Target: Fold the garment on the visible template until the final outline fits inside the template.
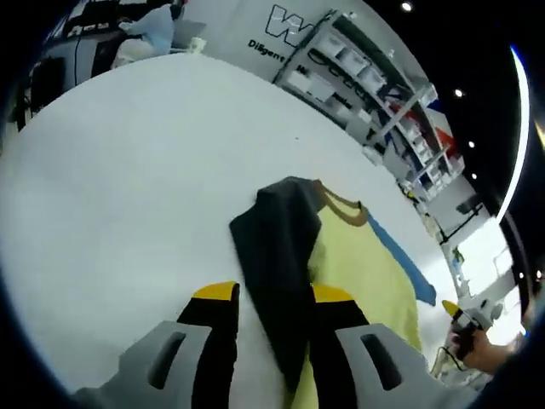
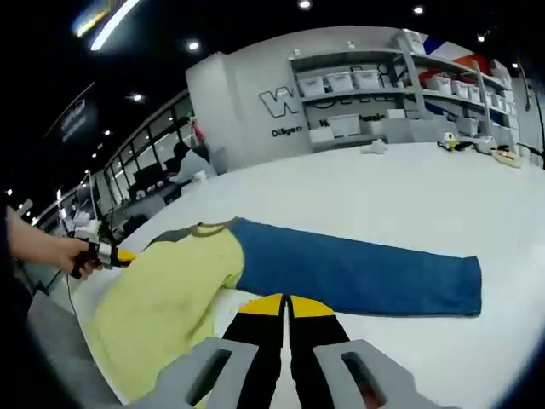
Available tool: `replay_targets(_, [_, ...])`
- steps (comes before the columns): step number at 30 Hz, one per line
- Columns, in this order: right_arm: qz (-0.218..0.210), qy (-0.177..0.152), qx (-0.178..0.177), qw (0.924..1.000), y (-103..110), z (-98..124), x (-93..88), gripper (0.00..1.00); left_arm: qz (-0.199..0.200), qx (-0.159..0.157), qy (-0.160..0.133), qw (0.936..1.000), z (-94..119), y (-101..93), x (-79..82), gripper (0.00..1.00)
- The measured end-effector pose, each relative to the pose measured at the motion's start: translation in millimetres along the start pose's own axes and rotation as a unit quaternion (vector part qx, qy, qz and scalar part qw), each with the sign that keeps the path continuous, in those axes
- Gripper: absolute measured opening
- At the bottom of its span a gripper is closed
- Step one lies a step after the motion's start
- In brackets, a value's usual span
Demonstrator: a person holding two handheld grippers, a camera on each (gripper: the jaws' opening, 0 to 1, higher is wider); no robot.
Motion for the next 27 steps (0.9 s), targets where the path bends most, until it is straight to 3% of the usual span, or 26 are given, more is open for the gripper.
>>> replay_targets(3, [0.026,0.002,0.042,0.9988,27,-6,2.3,0.00,0.019,0.008,0.001,0.9998,-3,4.2,0.3,0.13])
replay_targets(9, [0.088,0.014,0.119,0.9888,76,-17,-0.4,0.04,0.033,0.014,0.003,0.9993,-6,3.7,-0.7,0.01])
replay_targets(14, [0.124,0.025,0.161,0.9789,103,-24,-6.2,0.09,0.024,0.010,0.000,0.9996,-7,3.9,0.6,0.00])
replay_targets(15, [0.148,0.030,0.180,0.9719,113,-25,-9.2,0.09,0.018,0.011,-0.003,0.9998,-5,3.4,1.9,0.00])
replay_targets(17, [0.154,0.035,0.190,0.9690,121,-27,-12.9,0.10,0.016,0.010,-0.015,0.9997,-1,1.7,6.3,0.00])
replay_targets(23, [0.174,0.049,0.224,0.9577,140,-29,-23.0,0.14,-0.033,0.000,-0.051,0.9982,5,-10.1,24.3,0.00])
replay_targets(27, [0.183,0.058,0.238,0.9521,146,-29,-30.5,0.14,-0.131,-0.018,-0.077,0.9883,10,-46.6,32.3,0.00])
Point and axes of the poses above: the point that each gripper's makers call its tool centre point, and the gripper's own axes: z roughly backward along the fingers, y roughly to its left, x roughly out of its top, the point moved 6 cm from there along z, roughly backward along the fingers, and after that the axes turned 9 degrees about z, right-handed, at the moved point
